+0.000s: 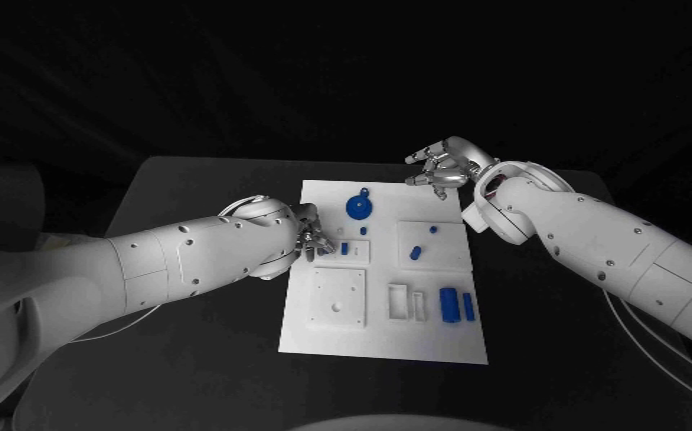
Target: Assemble the parts on the task board
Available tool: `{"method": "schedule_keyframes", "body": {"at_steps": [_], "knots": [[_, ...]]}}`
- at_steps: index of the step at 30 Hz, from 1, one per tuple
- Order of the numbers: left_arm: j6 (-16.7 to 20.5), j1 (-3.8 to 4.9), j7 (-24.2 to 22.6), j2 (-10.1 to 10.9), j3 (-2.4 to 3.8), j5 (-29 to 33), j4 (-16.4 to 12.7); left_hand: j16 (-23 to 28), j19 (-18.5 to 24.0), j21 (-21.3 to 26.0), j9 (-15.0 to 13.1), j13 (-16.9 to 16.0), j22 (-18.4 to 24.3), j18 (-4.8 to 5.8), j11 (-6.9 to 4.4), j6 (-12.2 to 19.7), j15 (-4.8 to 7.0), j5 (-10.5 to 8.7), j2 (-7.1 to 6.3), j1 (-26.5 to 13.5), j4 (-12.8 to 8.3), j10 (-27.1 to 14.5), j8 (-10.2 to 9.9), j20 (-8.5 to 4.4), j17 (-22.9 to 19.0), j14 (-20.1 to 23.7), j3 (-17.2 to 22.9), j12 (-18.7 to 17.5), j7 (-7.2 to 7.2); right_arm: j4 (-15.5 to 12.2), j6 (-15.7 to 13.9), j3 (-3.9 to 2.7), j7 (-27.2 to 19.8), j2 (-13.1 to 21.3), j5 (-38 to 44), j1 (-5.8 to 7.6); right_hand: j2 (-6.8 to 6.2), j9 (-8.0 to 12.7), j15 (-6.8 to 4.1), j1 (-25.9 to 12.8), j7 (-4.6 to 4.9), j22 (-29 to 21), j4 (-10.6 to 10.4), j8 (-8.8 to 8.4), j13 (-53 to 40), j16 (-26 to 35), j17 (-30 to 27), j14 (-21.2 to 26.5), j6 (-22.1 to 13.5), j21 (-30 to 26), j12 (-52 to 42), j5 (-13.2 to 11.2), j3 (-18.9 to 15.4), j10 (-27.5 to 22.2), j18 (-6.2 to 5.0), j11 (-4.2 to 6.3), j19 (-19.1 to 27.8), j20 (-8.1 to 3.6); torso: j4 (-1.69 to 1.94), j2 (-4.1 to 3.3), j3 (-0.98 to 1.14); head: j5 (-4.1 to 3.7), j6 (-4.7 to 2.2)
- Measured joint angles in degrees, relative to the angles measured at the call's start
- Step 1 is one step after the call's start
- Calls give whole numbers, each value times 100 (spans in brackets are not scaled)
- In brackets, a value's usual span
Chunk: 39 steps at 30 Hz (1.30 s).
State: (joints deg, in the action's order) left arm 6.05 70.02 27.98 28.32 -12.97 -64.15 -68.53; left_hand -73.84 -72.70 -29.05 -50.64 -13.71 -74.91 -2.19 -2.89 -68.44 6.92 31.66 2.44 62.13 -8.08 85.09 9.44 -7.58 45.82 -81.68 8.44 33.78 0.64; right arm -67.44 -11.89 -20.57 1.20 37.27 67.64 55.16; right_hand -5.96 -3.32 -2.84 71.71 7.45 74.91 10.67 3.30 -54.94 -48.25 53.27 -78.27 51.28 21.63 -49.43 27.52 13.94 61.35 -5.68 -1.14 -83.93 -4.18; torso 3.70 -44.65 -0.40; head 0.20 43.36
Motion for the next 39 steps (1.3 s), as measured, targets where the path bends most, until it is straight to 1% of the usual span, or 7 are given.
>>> {"method": "schedule_keyframes", "body": {"at_steps": [2,9,22,27,30,33,39], "knots": [[-2,-14,0,21,-7,0,8,0,0,0,15,0,0,0,-91,-219,2,-95,-104,-55,146,-98,-39,0,0,1,-96,0,-202,0,0,0,0,4,0,-1,0,0,0,0,0,0,0,0,3,0,0,0,0,0,0,22,0,0,0,0,0,0,0,0,-1,-1,-3],[0,-31,-5,50,-13,2,7,0,-3,31,15,0,0,0,-113,-265,2,-510,-287,97,681,-119,-12,3,-14,1,-363,0,-315,0,-2,0,-1,11,0,-7,0,0,0,0,0,0,0,0,6,0,0,0,0,0,0,22,0,0,0,0,0,0,2,0,-3,-10,-7],[7,-48,-5,74,-20,-50,8,22,-42,56,3,-9,1,-1,-111,-277,2,-666,-428,239,1230,-117,6,1,-40,1,-531,0,-297,2,-4,0,-2,15,1,-16,0,0,0,0,21,0,0,0,11,0,0,0,-22,0,0,22,0,0,0,0,0,0,1,1,-4,-14,-11],[8,-55,-5,124,-24,-70,-17,22,-42,56,-13,-9,1,-1,-111,-286,2,-668,-675,263,1507,-117,40,1,-36,1,-481,0,-305,3,-4,0,-3,20,2,-21,0,0,0,0,21,0,0,0,11,0,0,0,-22,0,0,22,0,0,0,0,0,0,1,3,-3,-14,-11],[8,-58,-4,161,-24,-75,-47,45,-42,89,-16,-9,1,0,-111,-288,24,-771,-845,285,1740,-117,55,1,-66,23,-432,0,-308,4,-4,0,-3,23,2,-26,0,0,0,0,21,0,0,0,11,0,0,0,-22,0,0,22,0,0,0,0,0,0,2,3,-2,-14,-14],[6,-60,10,203,-14,-82,-79,62,-42,89,-35,-9,1,-1,-111,-245,24,-1057,-880,269,1850,-117,55,1,-101,23,-413,-30,-244,5,-4,0,-3,28,2,-33,0,0,0,0,21,0,0,0,11,7,0,0,-22,0,0,22,0,0,0,0,0,0,2,3,-2,-14,-21],[-5,-90,63,296,-13,-91,-151,62,-42,112,-34,-9,-3,0,-111,-217,24,-1219,-989,305,2031,-117,54,1,-139,23,-406,-55,-219,6,-5,0,-3,33,2,-47,0,0,0,0,20,0,0,0,16,23,0,0,-22,-32,0,22,0,0,0,0,0,0,3,3,-3,-18,-26]]}}
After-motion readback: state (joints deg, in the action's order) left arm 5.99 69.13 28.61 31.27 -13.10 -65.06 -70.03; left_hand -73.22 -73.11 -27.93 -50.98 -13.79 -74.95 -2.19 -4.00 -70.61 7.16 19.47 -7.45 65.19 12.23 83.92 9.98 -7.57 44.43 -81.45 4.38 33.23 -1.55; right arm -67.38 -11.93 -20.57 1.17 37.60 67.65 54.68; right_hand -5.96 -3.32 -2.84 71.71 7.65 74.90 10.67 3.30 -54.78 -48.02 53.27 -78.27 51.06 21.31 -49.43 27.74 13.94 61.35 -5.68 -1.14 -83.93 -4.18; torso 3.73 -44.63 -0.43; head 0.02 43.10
